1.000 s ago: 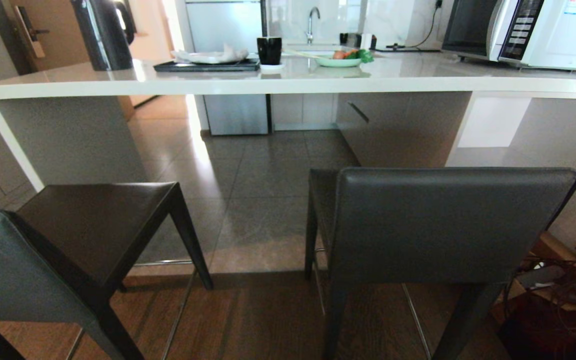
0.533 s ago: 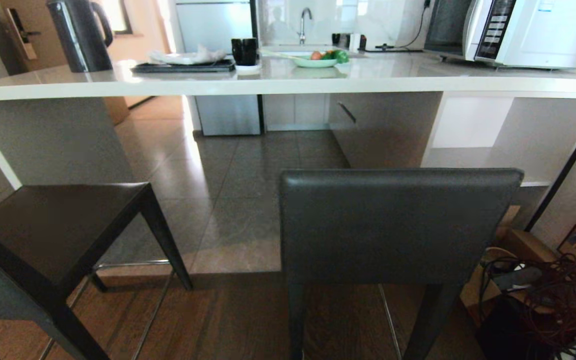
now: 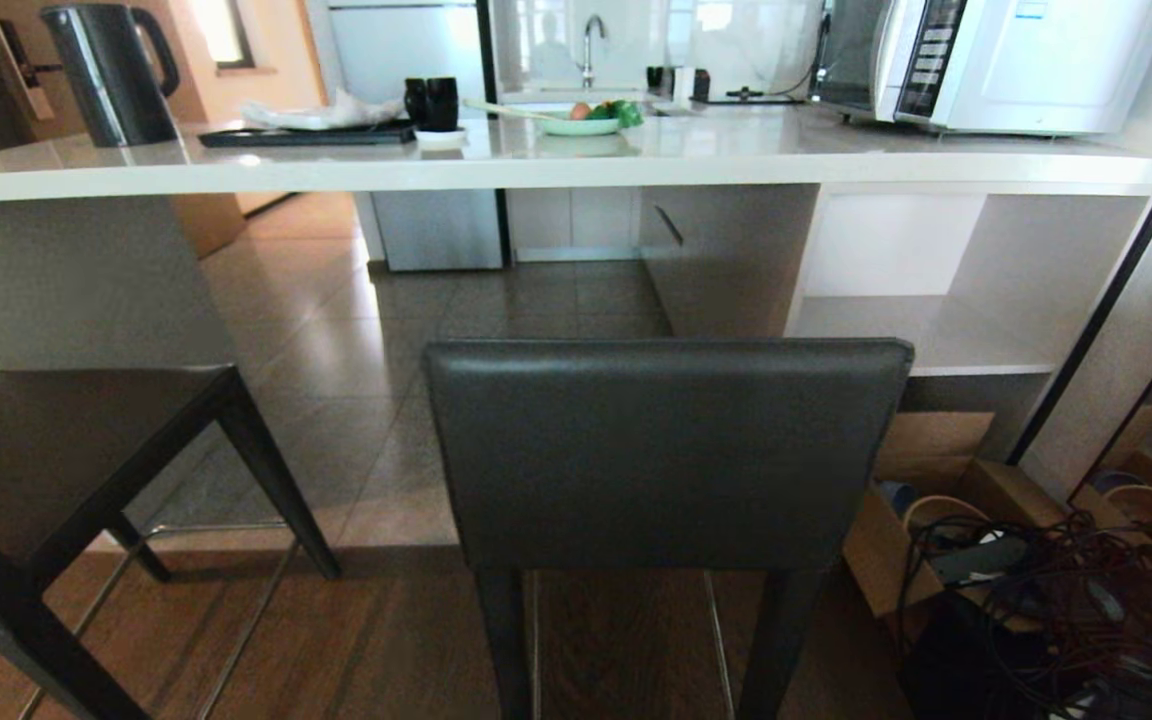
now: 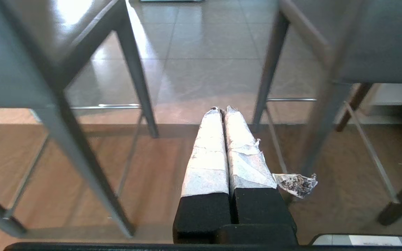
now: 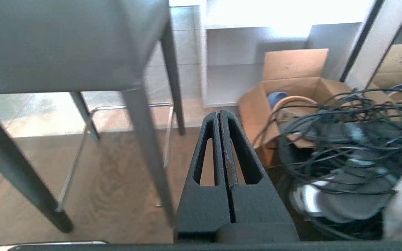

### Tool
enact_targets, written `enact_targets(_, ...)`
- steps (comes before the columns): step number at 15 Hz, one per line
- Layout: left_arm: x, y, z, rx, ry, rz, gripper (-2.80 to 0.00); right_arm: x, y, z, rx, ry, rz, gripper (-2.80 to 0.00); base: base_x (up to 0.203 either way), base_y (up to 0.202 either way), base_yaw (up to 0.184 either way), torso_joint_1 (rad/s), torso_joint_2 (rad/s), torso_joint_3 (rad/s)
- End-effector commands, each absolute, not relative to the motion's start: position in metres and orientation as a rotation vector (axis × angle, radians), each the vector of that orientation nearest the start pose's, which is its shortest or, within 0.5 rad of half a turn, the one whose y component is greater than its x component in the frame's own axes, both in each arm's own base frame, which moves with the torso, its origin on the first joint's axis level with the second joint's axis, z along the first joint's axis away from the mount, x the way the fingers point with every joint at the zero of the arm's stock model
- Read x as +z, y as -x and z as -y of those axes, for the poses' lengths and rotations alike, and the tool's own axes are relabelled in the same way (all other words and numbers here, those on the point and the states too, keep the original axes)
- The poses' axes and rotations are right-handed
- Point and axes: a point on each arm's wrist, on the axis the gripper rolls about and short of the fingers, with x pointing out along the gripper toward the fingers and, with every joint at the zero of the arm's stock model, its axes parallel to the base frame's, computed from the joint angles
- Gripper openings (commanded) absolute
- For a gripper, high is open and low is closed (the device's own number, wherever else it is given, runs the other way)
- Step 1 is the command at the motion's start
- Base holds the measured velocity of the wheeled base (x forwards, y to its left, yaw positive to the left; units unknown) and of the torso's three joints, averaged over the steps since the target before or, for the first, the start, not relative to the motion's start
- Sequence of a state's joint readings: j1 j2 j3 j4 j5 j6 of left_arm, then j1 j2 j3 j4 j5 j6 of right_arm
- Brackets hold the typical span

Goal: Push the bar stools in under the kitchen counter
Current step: Push the gray chair back under the dining table

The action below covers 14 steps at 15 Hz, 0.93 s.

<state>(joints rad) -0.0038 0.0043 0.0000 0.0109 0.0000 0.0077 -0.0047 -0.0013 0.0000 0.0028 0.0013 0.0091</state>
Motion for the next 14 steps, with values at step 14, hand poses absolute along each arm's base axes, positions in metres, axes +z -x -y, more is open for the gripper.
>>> enact_targets(14, 0.0745, 0.0225, -0.0001, -0.005, -0.008, -0.015, -2.8, 0.0752, 0.0228, -0.0001, -0.003, -0.009, -0.003, -2.8, 0.0, -0.031, 0.0, 0.0, 0.0, 0.001)
